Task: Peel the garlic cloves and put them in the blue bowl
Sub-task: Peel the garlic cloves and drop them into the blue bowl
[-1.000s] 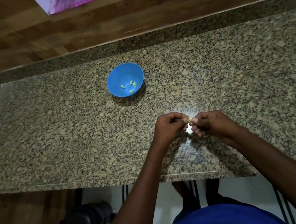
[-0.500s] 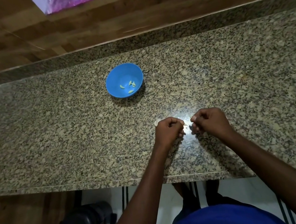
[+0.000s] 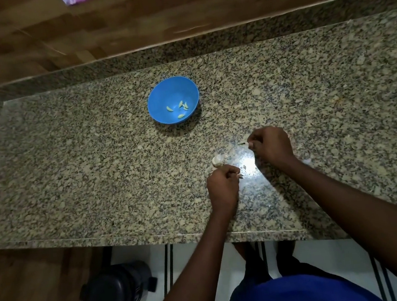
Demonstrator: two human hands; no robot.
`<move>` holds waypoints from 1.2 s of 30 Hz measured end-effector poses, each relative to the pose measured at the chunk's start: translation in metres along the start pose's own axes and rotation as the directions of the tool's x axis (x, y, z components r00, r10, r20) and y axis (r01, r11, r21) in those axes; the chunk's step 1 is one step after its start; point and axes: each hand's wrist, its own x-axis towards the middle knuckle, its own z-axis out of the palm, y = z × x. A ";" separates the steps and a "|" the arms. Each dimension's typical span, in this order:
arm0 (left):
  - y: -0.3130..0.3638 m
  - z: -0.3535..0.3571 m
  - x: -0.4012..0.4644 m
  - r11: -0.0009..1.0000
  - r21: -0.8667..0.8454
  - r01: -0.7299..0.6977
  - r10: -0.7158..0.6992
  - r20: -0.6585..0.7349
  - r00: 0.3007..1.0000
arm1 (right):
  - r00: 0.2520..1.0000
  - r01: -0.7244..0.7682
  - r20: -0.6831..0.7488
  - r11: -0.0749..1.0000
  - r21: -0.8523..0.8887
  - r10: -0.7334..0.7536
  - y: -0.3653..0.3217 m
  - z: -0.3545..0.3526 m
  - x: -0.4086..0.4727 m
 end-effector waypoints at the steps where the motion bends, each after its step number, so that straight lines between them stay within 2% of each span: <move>1: 0.000 -0.001 0.000 1.000 0.020 -0.016 0.016 0.001 1.000 | 1.000 -0.003 -0.022 1.000 -0.018 0.002 0.001 -0.001 -0.005; 4: -0.001 -0.003 0.001 0.994 0.086 -0.060 0.060 -0.002 0.998 | 0.997 -0.001 -0.077 0.997 -0.073 -0.005 0.005 -0.002 -0.026; 9: 0.001 -0.005 -0.002 0.991 0.108 -0.084 0.085 -0.002 0.996 | 0.987 0.157 0.060 0.979 -0.130 -0.150 0.003 0.016 -0.054; 13: 0.001 -0.005 -0.005 0.987 0.114 -0.109 0.110 -0.007 0.994 | 0.976 0.215 0.076 0.960 -0.179 -0.204 0.000 0.026 -0.056; 18: 0.000 -0.004 -0.006 0.985 0.136 -0.109 0.109 0.011 0.994 | 0.986 0.159 0.082 0.978 -0.137 -0.149 -0.006 0.024 -0.053; 24: 0.004 0.001 -0.006 0.982 0.147 -0.118 0.112 0.049 0.992 | 0.996 -0.086 0.034 0.988 0.130 0.082 0.001 0.008 -0.054; 27: 0.006 0.005 -0.005 0.981 0.146 -0.130 0.123 0.055 0.991 | 0.992 -0.125 0.030 0.972 0.198 0.122 0.012 -0.004 -0.057; 36: 0.007 0.012 -0.004 0.979 0.140 -0.146 0.137 0.075 0.988 | 0.998 -0.052 -0.029 0.999 0.007 0.052 0.021 -0.013 -0.058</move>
